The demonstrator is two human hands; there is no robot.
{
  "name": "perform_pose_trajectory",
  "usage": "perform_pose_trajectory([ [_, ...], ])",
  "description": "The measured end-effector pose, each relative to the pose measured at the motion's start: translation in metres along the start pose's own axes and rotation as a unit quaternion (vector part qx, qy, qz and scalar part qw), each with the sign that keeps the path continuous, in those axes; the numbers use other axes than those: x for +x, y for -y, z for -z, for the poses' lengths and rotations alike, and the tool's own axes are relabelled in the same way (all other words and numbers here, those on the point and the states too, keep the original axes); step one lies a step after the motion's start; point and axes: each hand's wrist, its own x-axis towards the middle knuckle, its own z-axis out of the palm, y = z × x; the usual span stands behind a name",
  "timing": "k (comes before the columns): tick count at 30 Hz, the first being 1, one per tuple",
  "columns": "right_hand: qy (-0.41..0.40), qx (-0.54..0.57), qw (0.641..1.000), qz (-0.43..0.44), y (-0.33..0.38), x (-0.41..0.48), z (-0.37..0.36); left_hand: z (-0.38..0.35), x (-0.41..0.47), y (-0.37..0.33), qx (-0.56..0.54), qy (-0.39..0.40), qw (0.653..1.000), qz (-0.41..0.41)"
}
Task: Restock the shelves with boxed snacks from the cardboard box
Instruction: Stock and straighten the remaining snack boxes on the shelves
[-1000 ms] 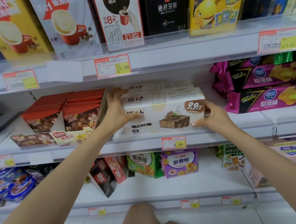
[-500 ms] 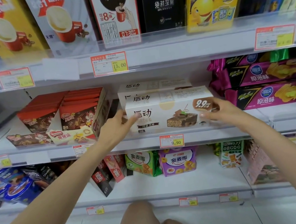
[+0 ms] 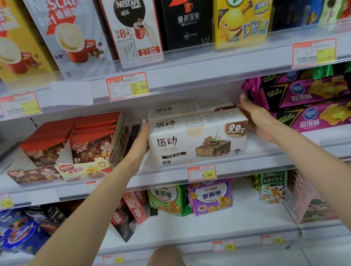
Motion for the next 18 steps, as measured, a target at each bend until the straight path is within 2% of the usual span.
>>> perform_pose_trajectory([
  [4, -0.002, 0.001, 1.000, 0.016, -0.005, -0.003, 0.006, 0.004, -0.006, 0.003, 0.022, 0.041, 0.999, -0.017],
  [9, 0.030, -0.035, 0.999, 0.028, -0.013, -0.005, 0.010, 0.001, -0.005, 0.011, 0.127, 0.029, 0.989, -0.073],
  [15, -0.005, -0.072, 0.996, 0.045, -0.016, -0.008, 0.000, -0.009, -0.007, 0.015, 0.191, -0.056, 0.976, -0.089],
  [18, -0.051, -0.190, 0.975, 0.105, -0.017, -0.012, -0.003, -0.018, -0.016, 0.014, 0.237, -0.137, 0.954, -0.120],
])
